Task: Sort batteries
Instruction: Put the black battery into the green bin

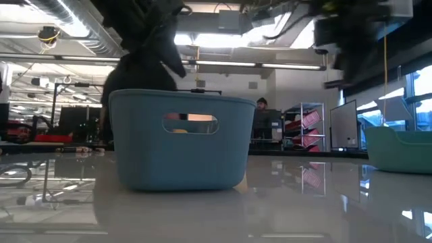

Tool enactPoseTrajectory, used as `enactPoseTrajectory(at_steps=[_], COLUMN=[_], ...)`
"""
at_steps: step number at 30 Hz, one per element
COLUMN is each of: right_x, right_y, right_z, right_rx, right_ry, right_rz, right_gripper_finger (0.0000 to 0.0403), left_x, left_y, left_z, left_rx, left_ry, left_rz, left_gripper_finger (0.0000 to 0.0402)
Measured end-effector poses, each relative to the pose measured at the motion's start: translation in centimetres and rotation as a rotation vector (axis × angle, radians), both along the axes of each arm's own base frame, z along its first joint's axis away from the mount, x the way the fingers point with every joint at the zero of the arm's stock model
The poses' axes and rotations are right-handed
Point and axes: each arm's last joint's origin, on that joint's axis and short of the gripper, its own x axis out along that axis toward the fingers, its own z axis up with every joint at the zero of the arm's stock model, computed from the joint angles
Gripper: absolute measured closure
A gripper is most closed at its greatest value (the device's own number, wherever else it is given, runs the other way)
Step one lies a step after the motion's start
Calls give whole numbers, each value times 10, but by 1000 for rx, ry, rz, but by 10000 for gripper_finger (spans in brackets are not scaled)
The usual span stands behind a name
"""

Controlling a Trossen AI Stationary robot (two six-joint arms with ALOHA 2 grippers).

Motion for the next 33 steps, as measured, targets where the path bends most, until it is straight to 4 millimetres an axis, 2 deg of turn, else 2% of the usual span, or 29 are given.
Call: enactPoseTrajectory(at_steps=[5,13,18,26,33], right_x=[-36,-50,-52,-55,-53], right_y=[39,80,88,90,91], right_z=[-20,-45,-60,-88,-91], right_rx=[67,94,55,56,58], right_ry=[-7,65,132,206,170], right_rz=[-73,-50,-61,-89,-89], right_gripper_finger=[367,367,359,345,342], left_x=[4,8,8,9,9], left_y=[9,18,18,18,18], left_z=[3,6,6,7,7], left_rx=[17,-21,-38,-45,-47], left_ry=[-35,-77,-86,-105,-108], left_rz=[-1,11,25,30,32], left_gripper_finger=[229,229,229,229,229])
